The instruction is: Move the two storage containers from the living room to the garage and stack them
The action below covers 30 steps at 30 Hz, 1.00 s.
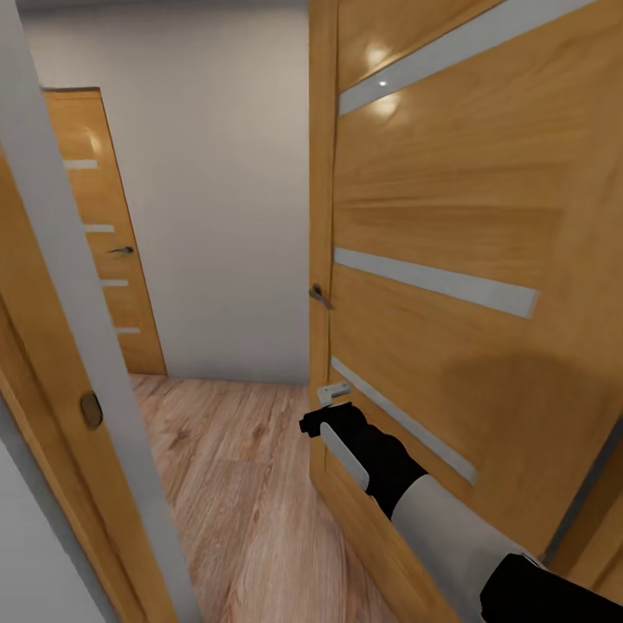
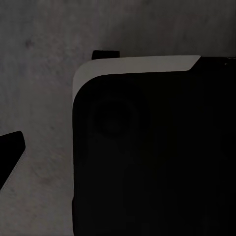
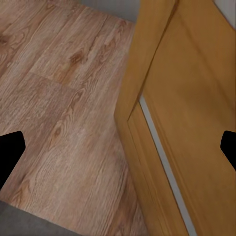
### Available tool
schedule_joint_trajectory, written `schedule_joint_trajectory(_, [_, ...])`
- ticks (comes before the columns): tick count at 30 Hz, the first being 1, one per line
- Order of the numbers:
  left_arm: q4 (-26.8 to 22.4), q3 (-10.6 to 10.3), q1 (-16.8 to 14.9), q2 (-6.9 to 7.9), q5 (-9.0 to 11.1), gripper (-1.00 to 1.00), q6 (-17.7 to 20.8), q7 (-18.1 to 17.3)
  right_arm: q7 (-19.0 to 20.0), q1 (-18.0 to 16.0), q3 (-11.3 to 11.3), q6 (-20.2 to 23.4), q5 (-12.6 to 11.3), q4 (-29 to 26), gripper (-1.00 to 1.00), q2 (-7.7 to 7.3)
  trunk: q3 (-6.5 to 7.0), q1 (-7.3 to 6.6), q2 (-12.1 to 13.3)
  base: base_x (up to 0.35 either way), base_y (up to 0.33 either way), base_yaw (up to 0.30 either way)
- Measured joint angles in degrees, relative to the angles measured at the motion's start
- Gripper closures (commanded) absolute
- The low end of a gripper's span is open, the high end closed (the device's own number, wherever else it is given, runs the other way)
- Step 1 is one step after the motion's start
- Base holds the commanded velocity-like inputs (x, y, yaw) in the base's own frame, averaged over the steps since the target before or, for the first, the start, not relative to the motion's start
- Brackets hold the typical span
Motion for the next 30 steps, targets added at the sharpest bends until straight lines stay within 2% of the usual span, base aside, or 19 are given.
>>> schedule_joint_trajectory(17, [0.0, 0.1, 0.0, -0.07, 0.0, -1.0, 0.0, 0.0, 0.1, 0.0, 0.0, 0.0, 0.0, 0.0, -1.0, 0.0, 0.0, 0.02, 0.0, 0.018, 0.0, 0.0])
schedule_joint_trajectory(30, [0.0, 0.0, 0.0, 0.0, 0.0, -1.0, -0.1, 0.0, 0.1, 0.0, 0.1, 0.0, 0.1, 0.0, -1.0, 0.0, 0.0, 0.01, 0.0, 0.168, 0.0, 0.0])
